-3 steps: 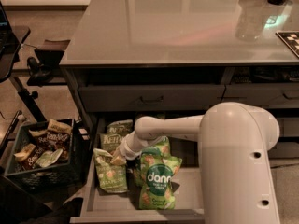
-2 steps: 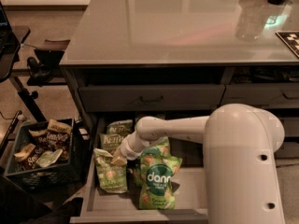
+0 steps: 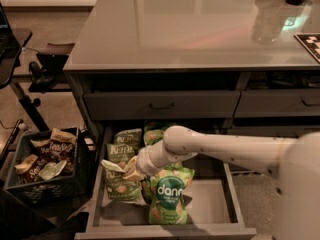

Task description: Pick green jalapeno chip bag from middle drawer and place on counter

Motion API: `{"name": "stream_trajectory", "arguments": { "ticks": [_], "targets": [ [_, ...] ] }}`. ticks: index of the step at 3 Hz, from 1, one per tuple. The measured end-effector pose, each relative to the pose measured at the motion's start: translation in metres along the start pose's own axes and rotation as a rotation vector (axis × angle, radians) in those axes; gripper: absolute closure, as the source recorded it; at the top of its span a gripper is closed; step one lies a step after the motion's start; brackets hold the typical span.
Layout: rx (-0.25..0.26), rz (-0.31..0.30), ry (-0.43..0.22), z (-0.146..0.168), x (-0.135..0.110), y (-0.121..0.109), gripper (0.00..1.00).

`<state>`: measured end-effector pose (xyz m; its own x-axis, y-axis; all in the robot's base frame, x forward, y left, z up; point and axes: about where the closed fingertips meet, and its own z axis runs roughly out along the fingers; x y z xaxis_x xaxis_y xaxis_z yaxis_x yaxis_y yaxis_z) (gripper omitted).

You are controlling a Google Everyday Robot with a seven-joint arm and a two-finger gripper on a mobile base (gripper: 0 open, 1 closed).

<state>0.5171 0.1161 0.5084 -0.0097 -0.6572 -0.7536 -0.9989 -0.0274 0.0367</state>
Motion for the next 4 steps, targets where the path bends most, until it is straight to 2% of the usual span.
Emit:
{"name": "stream_trajectory", "arguments": {
  "ticks": [1,2,3,4],
  "targets": [
    [0.002,-0.060,-0.065,-0.038,-0.013,0.022,1.00],
    [0.017,-0.111,-0.153,-0.083,-0.022,0.031,1.00],
    [0.087,-0.122,-0.249,-0.149,-0.014,0.031,1.00],
    [0.086,-0.122,-0.249,-0.149,-0.014,0.031,1.00]
  ]
}}
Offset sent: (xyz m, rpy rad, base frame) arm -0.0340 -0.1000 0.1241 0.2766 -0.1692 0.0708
